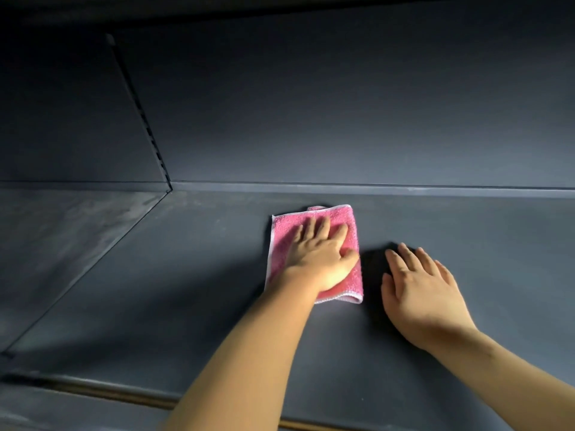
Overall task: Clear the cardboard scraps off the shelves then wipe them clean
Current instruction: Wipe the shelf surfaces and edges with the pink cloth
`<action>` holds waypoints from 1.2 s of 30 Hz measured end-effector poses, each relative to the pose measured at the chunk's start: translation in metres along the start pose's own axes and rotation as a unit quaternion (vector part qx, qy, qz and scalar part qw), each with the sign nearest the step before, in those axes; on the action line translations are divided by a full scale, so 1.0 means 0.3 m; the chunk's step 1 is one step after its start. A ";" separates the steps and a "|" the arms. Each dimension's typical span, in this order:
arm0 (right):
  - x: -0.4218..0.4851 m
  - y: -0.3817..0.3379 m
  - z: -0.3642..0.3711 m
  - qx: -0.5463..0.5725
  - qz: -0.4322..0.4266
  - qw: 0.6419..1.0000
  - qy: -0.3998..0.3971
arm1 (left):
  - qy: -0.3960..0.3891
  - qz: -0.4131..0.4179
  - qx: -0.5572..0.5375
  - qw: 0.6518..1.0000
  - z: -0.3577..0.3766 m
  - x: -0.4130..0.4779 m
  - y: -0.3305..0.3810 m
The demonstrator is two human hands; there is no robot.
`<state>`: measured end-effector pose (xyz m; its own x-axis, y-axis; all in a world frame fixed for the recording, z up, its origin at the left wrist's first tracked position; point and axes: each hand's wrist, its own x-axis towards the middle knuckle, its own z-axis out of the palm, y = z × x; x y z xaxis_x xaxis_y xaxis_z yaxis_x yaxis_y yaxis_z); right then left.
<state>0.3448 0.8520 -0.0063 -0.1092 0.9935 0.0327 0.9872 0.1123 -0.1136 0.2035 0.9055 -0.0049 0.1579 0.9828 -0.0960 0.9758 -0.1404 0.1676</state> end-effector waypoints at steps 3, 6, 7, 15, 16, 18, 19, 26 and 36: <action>-0.008 0.000 -0.004 0.002 0.007 1.000 -0.012 | 0.010 -0.062 0.001 0.998 -0.019 -0.027 -0.102; 0.006 -0.030 -0.019 -0.001 0.002 1.000 -0.021 | 0.019 -0.157 0.011 0.987 -0.040 -0.054 -0.218; 0.013 -0.059 -0.018 0.011 -0.005 1.000 -0.022 | 0.020 -0.183 0.011 0.983 -0.043 -0.061 -0.243; 0.008 -0.237 0.056 0.059 -0.084 0.995 -0.013 | 0.025 -0.255 0.004 0.967 -0.074 -0.030 -0.348; 0.011 -0.233 0.055 0.059 -0.084 0.995 -0.007 | 0.023 -0.229 -0.002 0.973 -0.073 -0.013 -0.336; 0.012 -0.233 0.055 0.059 -0.083 0.995 0.002 | 0.017 -0.165 -0.007 0.986 -0.062 0.016 -0.281; 0.015 -0.237 0.056 0.057 -0.084 0.995 0.006 | 0.017 -0.133 -0.008 0.991 -0.058 0.028 -0.249; 0.015 -0.238 0.052 0.041 -0.090 0.994 0.041 | 0.009 0.016 -0.012 1.000 -0.030 -0.053 -0.206; 0.007 -0.258 0.040 0.026 -0.077 0.996 0.030 | 0.023 -0.170 0.009 0.985 -0.090 -0.145 -0.655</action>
<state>0.2667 0.8456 -0.0095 -0.2506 0.9615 0.1127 0.9517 0.2661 -0.1535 0.0008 0.8937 -0.0072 -0.1854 0.9777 -0.0992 0.9737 0.1963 0.1152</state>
